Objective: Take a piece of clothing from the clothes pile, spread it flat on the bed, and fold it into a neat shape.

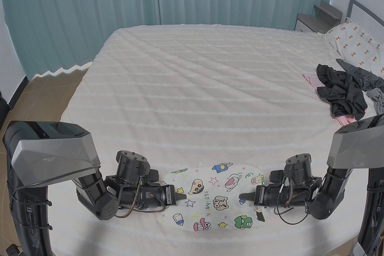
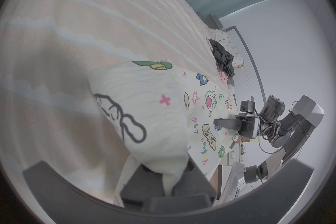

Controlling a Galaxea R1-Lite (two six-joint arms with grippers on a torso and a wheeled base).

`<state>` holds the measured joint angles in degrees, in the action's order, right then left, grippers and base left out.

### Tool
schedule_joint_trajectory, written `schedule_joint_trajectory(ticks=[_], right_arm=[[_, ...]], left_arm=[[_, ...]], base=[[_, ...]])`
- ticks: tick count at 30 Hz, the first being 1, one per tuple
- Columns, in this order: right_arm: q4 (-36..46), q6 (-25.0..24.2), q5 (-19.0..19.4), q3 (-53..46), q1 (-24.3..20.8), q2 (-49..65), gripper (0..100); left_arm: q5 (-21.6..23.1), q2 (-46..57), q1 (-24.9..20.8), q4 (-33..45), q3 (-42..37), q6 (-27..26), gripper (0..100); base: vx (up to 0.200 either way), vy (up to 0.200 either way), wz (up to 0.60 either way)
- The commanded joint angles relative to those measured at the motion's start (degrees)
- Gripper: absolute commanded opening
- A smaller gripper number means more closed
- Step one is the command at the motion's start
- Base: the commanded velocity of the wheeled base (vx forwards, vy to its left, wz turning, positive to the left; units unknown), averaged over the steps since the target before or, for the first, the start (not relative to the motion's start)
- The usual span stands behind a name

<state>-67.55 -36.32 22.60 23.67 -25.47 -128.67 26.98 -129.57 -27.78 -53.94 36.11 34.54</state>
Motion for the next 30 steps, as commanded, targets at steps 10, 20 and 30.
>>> schedule_joint_trajectory(ticks=[10, 20, 30], right_arm=[[-2.9, -1.7, -0.3, -7.0, -1.9, 11.2, 0], [-2.6, -1.7, -0.5, -8.7, -2.0, 15.7, 0], [-2.9, -1.7, -1.8, -10.8, -2.3, 17.7, 0]], left_arm=[[-4.1, 9.3, -1.5, 0.0, -6.8, 3.5, 0], [-5.2, 12.0, -2.1, 0.0, -8.4, 4.0, 0], [-10.4, 12.4, -3.4, 0.0, -9.1, 4.9, 0]], base=[[0.0, 0.0, 0.0], [-0.14, 0.0, 0.0], [-0.04, 0.0, 0.0]])
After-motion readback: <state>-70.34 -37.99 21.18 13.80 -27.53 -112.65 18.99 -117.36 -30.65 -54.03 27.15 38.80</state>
